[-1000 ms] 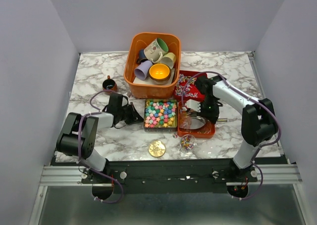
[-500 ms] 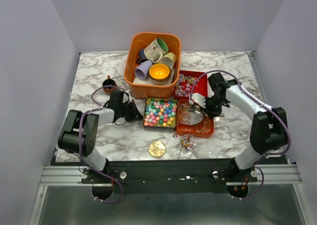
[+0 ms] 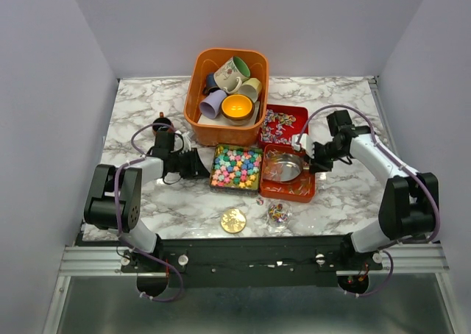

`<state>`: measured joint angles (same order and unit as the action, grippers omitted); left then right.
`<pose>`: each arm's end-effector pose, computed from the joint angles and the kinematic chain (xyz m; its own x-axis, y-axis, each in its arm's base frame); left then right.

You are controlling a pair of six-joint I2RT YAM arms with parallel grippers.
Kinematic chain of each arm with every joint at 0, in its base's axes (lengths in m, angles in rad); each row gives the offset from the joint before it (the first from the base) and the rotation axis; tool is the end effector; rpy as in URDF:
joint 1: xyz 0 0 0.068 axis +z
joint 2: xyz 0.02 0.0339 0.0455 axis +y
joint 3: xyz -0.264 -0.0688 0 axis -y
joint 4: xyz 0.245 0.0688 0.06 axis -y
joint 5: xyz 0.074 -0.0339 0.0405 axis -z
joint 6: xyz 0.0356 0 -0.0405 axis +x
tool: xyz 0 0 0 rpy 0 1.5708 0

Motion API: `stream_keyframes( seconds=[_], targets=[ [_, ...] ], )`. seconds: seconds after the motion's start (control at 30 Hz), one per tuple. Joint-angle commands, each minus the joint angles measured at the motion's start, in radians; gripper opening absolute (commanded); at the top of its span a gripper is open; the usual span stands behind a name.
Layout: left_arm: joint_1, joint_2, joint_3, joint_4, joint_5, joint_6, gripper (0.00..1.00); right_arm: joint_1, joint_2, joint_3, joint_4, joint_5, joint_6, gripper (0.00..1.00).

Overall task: Pack the candies
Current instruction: Scoop the fake candies from the storage box.

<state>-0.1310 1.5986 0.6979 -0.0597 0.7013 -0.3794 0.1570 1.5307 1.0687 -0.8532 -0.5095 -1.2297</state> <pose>0.2791 -0.0599 0.1397 -0.9274 -0.1632 -0.3366 0.1324 0.6984 -0.7034 0.2759 0.0612 0.2201 -0.0763 -0.8450 -0.5293 -0.9870 0.1394 -0.0804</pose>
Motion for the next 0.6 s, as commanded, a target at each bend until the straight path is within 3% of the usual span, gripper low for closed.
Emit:
stream_keyframes(
  seconds=[0.0, 0.17, 0.27, 0.3, 0.4, 0.57],
  targets=[
    [0.01, -0.035, 0.025, -0.031, 0.107, 0.077, 0.33, -0.007, -0.067, -0.064, 0.083, -0.113, -0.04, 0.01],
    [0.011, -0.016, 0.049, -0.054, 0.107, 0.126, 0.33, -0.007, -0.015, -0.049, -0.003, -0.104, -0.059, 0.01],
    [0.011, -0.003, 0.055, -0.054, 0.112, 0.137, 0.34, -0.007, 0.023, -0.032, -0.044, -0.084, -0.073, 0.13],
    [0.011, 0.0, 0.057, -0.052, 0.112, 0.137, 0.34, -0.007, 0.032, -0.029, -0.05, -0.069, -0.08, 0.25],
    [0.011, 0.006, 0.066, -0.052, 0.109, 0.149, 0.34, -0.005, 0.062, -0.016, -0.061, -0.051, -0.082, 0.37],
    [0.011, 0.006, 0.091, -0.086, 0.102, 0.175, 0.34, -0.005, 0.115, 0.031, -0.075, -0.04, -0.08, 0.42]
  ],
)
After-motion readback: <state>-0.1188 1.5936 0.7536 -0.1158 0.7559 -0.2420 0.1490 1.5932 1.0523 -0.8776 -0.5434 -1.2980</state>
